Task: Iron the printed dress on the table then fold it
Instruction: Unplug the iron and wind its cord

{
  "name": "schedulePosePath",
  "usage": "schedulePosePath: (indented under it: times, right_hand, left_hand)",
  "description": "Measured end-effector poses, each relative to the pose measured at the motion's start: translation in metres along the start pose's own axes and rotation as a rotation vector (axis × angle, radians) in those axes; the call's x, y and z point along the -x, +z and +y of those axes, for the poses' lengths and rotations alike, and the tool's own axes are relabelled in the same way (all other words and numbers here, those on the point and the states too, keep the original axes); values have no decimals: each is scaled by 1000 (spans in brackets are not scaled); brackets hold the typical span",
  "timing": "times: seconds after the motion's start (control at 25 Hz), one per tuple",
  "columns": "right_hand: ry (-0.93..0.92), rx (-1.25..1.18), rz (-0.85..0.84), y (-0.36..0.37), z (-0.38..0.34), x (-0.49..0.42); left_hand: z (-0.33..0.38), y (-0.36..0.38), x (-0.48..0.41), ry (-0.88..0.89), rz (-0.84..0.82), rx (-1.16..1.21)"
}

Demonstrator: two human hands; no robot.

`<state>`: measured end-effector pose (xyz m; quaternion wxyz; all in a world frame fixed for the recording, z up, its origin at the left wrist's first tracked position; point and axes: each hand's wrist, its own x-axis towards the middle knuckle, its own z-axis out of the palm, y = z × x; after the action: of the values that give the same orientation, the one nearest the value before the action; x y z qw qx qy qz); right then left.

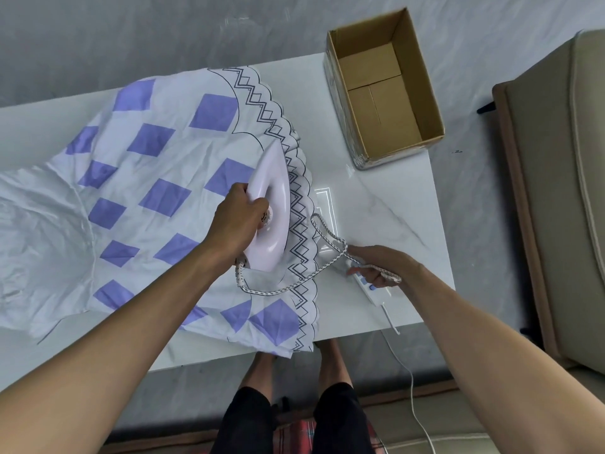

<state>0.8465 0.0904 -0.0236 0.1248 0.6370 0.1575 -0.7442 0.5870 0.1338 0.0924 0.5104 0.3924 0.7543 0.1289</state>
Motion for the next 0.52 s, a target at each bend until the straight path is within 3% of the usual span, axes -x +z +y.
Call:
schedulePosePath:
  times: [0.12,0.2,0.4,0.52]
  right_hand:
    - [-82,-277,-355,3,-12,38]
    - [-222,-364,-448,15,-32,78]
    - [-454,-542,-244,36,-86,168]
    - [-559,-656,-219,49,-115,206]
  left_hand:
    - [10,-9,9,-38,-22,126]
    - [24,-22,22,-25,-49,211]
    - [67,-50,52,-54,-156,431]
    - [91,-63,69,-57,-270,633]
